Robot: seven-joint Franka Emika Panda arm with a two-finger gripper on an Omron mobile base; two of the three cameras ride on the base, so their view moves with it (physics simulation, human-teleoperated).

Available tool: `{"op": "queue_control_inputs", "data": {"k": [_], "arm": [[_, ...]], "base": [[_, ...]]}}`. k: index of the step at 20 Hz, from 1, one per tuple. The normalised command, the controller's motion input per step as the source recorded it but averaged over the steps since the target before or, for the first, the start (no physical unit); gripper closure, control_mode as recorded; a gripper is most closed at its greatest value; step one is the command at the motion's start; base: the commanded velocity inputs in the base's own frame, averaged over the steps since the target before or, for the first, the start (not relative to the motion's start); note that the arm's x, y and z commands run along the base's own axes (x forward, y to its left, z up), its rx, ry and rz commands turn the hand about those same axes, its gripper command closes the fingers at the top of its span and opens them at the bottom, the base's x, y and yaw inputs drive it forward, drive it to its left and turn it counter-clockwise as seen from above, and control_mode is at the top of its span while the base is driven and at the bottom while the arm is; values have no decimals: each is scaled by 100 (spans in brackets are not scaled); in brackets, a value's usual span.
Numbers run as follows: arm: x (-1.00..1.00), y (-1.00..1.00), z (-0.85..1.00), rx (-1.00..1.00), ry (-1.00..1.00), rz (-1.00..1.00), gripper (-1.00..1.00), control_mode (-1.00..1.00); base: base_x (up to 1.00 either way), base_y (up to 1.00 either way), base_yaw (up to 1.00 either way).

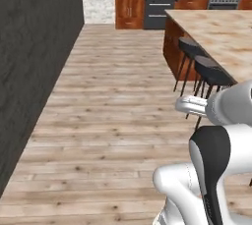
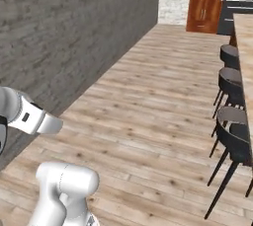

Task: There is a bowl on the dining counter. Grab a lemon wedge from the fridge and place it in the bowl. Then get the liquor bottle and glass cup from the cabinet and place them next to the bowl.

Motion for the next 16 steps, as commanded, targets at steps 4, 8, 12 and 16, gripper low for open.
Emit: {"op": "queue_control_inputs", "data": {"k": [4,8,12,16], "arm": [[0,0,0,0,0,0,-100,100],[0,0,0,0,0,0,-100,100],[0,0,0,0,0,0,-100,100],[0,0,0,0,0,0,-100,100]], "base": [[100,64,-38],[100,58,-39],[100,50,-39],[100,43,-40]]}}
